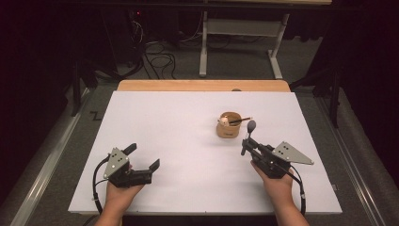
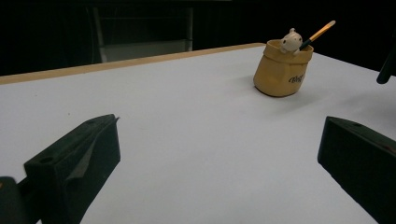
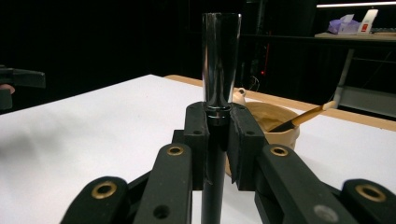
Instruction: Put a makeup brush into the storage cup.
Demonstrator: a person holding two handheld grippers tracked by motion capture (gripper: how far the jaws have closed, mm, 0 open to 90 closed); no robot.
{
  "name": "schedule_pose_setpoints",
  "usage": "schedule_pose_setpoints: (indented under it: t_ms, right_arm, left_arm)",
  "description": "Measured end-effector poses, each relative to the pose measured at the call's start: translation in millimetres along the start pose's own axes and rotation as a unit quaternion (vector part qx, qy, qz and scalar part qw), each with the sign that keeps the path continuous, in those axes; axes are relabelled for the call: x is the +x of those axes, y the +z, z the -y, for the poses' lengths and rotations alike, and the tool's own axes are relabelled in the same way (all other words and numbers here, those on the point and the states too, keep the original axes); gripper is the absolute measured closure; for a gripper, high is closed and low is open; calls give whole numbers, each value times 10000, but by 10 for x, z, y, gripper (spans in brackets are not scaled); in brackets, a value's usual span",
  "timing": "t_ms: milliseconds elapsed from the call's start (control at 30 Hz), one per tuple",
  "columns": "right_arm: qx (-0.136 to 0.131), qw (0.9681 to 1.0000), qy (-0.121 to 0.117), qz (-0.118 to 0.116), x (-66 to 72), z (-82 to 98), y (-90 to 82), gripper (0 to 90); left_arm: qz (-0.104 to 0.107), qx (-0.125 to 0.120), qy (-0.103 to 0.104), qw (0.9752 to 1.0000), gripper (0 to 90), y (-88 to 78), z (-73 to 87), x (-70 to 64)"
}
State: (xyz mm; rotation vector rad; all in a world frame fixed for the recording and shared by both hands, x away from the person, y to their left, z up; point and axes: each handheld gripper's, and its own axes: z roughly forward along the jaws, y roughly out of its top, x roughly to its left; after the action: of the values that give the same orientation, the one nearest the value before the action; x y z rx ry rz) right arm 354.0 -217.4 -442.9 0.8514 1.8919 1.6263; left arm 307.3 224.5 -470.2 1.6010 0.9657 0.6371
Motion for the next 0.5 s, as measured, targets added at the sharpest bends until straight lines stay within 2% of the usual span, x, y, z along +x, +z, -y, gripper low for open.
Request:
schedule_pose_setpoints:
  t_ms: [233,433,500]
  right_arm:
    - [-111,9999,65,52,-40,-19,34,805]
    - [-29,9999,118,101,-85,-22,199,805]
    - [-23,9999,55,135,-93,-39,250,805]
  left_arm:
    - [29,14,32,10000,4,12,6,-22]
    - [50,28,47,10000,5,16,10,-36]
    - [50,21,47,10000,5,15,11,-30]
